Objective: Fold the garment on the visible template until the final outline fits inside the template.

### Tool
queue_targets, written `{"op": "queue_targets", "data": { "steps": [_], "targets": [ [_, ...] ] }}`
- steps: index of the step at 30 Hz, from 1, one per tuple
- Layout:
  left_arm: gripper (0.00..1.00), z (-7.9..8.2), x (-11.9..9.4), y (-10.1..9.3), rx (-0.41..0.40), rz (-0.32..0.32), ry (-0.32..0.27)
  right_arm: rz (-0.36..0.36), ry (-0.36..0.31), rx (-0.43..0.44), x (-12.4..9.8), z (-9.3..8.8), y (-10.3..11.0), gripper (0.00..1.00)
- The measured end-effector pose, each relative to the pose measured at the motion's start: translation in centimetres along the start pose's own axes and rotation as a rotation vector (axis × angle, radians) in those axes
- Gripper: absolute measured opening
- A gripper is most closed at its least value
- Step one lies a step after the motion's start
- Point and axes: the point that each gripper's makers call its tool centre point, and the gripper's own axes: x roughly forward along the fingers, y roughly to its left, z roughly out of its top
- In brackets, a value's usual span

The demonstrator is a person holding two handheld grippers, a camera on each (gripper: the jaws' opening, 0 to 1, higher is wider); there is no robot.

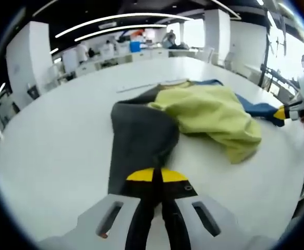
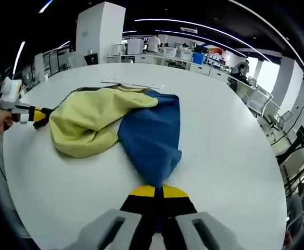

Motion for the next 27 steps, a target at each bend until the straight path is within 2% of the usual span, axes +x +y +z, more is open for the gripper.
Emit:
{"op": "queue_targets", "data": {
  "steps": [4,13,27],
  "targets": [
    [0.00,-0.1,-0.2,0.8,0.012,0.013,0.007,-0.001,-0.001,0.047,0.0,0.0,-0.7,0.00],
    [0.00,-0.6,-1.1,3.9,0.025,0.063,0.027,-0.039,0.024,0.072,0.1,-0.1,-4.1,0.00],
    [0.00,-2.0,-1.2,7.6,0.029,0.117,0.068,-0.068,0.056,0.043,0.4,0.4,-7.3,0.00]
  ]
}}
